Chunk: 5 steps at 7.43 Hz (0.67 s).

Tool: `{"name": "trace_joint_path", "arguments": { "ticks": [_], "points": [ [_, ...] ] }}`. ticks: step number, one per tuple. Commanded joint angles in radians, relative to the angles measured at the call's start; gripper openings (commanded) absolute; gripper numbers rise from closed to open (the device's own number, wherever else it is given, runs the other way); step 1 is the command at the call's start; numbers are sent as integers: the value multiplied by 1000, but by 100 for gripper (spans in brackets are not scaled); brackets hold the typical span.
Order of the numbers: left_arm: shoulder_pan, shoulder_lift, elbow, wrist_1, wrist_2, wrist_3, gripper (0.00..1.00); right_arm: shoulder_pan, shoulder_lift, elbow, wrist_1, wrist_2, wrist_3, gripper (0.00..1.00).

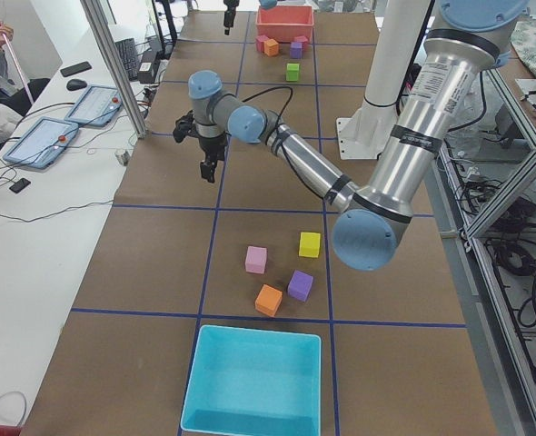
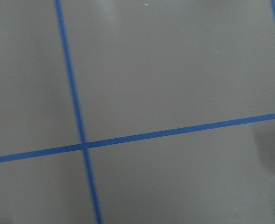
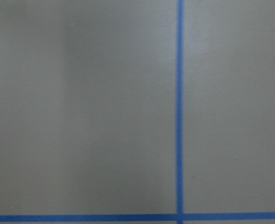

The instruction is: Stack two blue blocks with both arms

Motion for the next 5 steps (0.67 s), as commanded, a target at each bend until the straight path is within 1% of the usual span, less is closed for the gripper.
{"name": "trace_joint_path", "arguments": {
  "ticks": [1, 2, 3, 4, 5],
  "points": [
    [-168, 141, 105, -2, -55, 291, 99, 143, -224, 96, -3, 41, -139, 100],
    [-201, 198, 156, -14, -56, 408, 99, 160, -338, 150, 1, 38, -154, 100],
    [-236, 255, 164, -18, -55, 472, 99, 187, -401, 167, 1, 39, -256, 100],
    [-242, 286, 161, -17, -55, 472, 99, 203, -431, 166, 0, 41, -324, 100],
    [-242, 320, 164, -20, -55, 472, 99, 212, -440, 167, 0, 41, -328, 100]
  ]
}}
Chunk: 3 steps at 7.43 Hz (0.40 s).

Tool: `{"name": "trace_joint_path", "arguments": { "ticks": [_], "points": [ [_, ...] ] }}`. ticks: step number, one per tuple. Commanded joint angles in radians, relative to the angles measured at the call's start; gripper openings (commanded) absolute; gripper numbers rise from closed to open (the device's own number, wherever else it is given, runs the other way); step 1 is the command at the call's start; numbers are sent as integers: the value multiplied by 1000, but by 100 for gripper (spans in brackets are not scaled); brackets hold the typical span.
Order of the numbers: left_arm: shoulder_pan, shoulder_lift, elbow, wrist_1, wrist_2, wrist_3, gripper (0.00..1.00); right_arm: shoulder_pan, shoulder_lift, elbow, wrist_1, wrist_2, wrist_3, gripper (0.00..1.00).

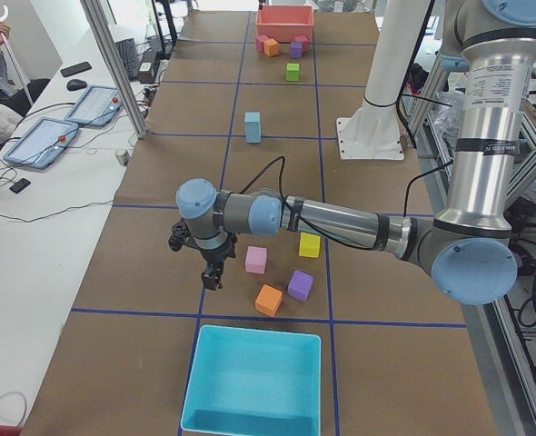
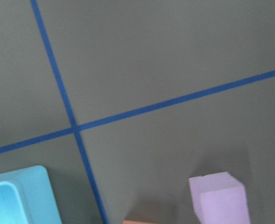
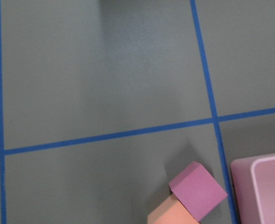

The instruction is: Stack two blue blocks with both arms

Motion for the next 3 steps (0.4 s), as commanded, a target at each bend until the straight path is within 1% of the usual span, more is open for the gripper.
{"name": "trace_joint_path", "arguments": {
  "ticks": [1, 3],
  "points": [
    [-9, 58, 4, -5, 0, 12, 99, 19, -34, 9, -2, 5, -39, 100],
    [-9, 65, 5, -5, -2, 11, 99, 18, -34, 9, -2, 18, -39, 100]
  ]
}}
